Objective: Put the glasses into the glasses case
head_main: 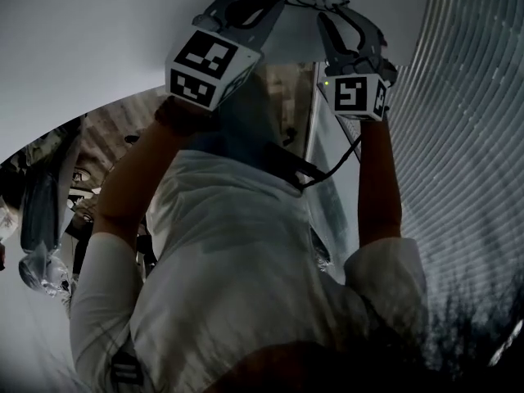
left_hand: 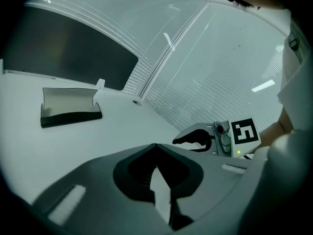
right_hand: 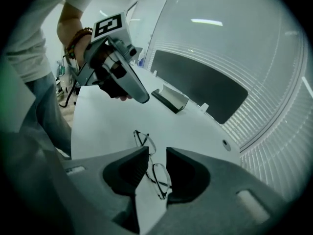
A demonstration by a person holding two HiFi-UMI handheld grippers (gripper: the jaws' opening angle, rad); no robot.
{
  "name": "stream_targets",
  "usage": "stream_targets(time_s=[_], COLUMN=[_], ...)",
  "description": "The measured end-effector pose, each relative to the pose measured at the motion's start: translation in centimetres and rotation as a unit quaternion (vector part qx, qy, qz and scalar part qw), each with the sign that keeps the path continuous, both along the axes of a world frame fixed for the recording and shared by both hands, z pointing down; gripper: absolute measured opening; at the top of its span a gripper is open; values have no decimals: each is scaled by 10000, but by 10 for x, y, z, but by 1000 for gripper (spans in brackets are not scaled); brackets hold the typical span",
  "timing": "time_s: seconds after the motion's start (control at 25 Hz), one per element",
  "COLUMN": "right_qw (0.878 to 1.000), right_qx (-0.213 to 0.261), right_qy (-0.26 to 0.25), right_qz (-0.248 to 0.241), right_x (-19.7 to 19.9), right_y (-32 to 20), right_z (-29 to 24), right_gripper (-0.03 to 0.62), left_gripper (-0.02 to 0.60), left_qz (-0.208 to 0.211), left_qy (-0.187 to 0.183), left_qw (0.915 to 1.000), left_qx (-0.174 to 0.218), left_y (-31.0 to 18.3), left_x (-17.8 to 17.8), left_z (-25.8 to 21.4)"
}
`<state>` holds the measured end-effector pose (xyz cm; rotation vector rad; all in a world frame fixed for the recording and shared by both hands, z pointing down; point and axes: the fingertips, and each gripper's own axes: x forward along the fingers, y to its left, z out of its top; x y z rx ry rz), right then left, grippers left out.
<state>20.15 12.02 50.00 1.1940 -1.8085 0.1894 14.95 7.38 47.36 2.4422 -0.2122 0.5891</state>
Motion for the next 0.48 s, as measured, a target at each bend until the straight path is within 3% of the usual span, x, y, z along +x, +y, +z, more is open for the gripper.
stream_targets(time_s=[0.28,0.48], right_qw=[9946,9917], right_qx=[-210,-277], right_qy=[798,979], right_qz=[-623,-788], right_x=[-5,0], right_y=[4,-1], right_z=[22,37], right_gripper=[133,144], left_gripper=[0,0], left_qz=[-52,-67], left_qy=[-104,-170], left_qw=[9999,9998], left_qx=[-23,-107], left_y=[3,0], left_x=[-1,4], left_z=[10,20])
